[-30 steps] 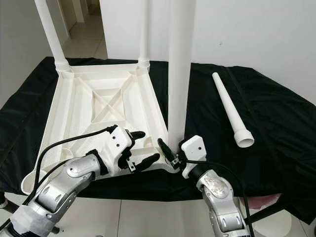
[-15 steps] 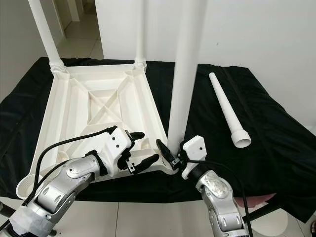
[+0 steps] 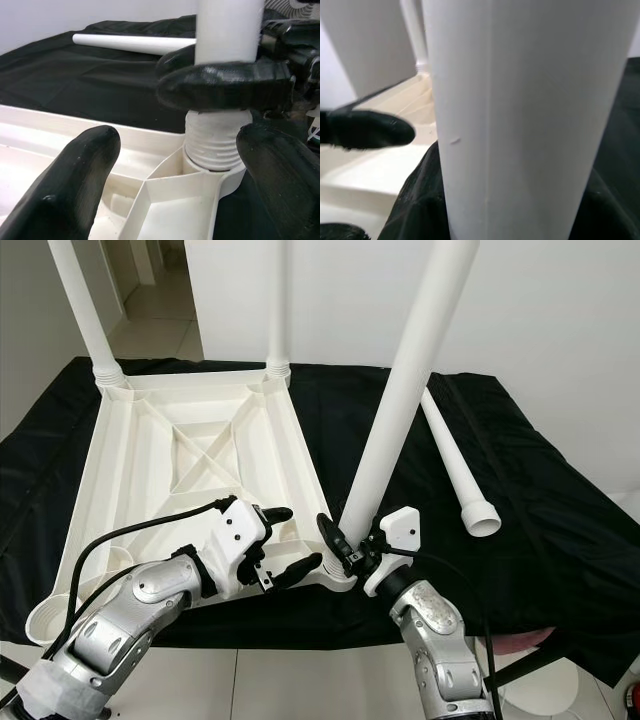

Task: Building children table

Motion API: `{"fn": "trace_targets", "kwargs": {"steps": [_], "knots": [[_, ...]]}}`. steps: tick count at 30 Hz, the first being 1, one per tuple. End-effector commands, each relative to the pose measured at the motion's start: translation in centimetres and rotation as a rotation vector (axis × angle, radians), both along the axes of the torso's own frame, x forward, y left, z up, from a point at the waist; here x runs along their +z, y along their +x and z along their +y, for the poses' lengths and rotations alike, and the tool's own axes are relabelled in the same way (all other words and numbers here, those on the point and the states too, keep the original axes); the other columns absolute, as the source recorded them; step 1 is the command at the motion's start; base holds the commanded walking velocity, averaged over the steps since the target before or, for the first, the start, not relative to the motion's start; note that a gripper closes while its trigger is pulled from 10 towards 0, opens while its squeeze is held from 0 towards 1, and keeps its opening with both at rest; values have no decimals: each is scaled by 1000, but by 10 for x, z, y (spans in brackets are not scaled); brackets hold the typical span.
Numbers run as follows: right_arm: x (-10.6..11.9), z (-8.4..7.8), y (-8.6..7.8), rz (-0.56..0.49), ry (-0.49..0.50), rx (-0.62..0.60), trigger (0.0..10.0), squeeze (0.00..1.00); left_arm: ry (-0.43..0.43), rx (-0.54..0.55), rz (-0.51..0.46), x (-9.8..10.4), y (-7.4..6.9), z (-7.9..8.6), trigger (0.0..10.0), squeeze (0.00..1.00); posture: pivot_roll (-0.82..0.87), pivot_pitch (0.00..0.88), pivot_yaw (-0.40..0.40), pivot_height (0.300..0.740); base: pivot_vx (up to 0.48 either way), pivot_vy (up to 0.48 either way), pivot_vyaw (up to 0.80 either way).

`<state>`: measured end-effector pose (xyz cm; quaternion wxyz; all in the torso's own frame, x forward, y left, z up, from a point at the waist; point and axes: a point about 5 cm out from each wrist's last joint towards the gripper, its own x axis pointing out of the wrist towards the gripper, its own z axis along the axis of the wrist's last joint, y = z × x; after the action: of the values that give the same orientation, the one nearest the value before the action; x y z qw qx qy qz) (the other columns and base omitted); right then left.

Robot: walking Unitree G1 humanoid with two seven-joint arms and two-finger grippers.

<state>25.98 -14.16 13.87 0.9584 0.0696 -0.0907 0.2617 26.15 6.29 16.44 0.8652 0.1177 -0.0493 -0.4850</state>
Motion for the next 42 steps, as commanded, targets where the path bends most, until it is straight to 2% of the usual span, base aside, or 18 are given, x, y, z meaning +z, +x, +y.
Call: {"fn": "trace_targets", "kwargs": {"steps": [1, 10, 14, 16, 19, 20, 21, 22, 24, 26, 34, 38, 42], "knots": [[-20, 0, -3, 99, 12, -7, 10000, 0, 21, -45, 12, -1, -3, 0, 10000, 0, 67, 96, -35, 740, 0, 0, 0], [-28, -10, -12, 129, 135, -91, 10000, 0, 24, -41, 7, -1, -2, 2, 10000, 0, 68, 95, -33, 740, 0, 0, 0], [-28, -11, -12, 111, 99, -117, 10000, 0, 27, -44, 5, -1, -2, 2, 10000, 0, 66, 91, -28, 740, 0, 0, 0], [-28, -5, -14, 62, -14, -83, 10000, 0, 30, -44, 4, 0, -1, 3, 10000, 0, 67, 91, -26, 740, 0, 0, 0], [-28, -5, -14, 62, -14, -83, 10000, 0, 30, -44, 4, 0, -1, 3, 10000, 0, 67, 91, -26, 740, 0, 0, 0], [-30, 3, -19, 17, -128, -15, 10000, 0, 33, -43, 1, 1, -1, 4, 10000, 0, 72, 89, -24, 740, 0, 0, 0], [-30, 5, -20, -4, -177, 12, 10000, 0, 35, -42, 0, 1, -1, 5, 10000, 0, 72, 89, -24, 740, 0, 0, 0], [-30, 5, -20, -4, -177, 12, 10000, 0, 35, -42, 0, 1, -1, 5, 10000, 0, 72, 89, -24, 740, 0, 0, 0], [-31, 7, -23, -26, -238, 53, 10000, 0, 37, -38, -2, 1, -1, 5, 10000, 0, 73, 90, -23, 740, 0, 0, 0], [-31, 7, -23, -26, -238, 53, 10000, 0, 37, -38, -2, 1, -1, 5, 10000, 0, 73, 90, -23, 740, 0, 0, 0], [-36, 3, -26, -73, -375, 97, 10000, 0, 37, -33, -2, 2, -1, 7, 10000, 0, 75, 104, -21, 740, 0, 0, 0], [-38, 1, -24, -66, -375, 94, 10000, 0, 36, -32, -1, 2, -2, 7, 10000, 0, 72, 110, -19, 740, 0, 0, 0], [-39, 2, -22, -31, -333, 82, 10000, 0, 36, -33, 0, 2, -2, 7, 10000, 0, 71, 111, -22, 740, 0, 0, 0]]}}
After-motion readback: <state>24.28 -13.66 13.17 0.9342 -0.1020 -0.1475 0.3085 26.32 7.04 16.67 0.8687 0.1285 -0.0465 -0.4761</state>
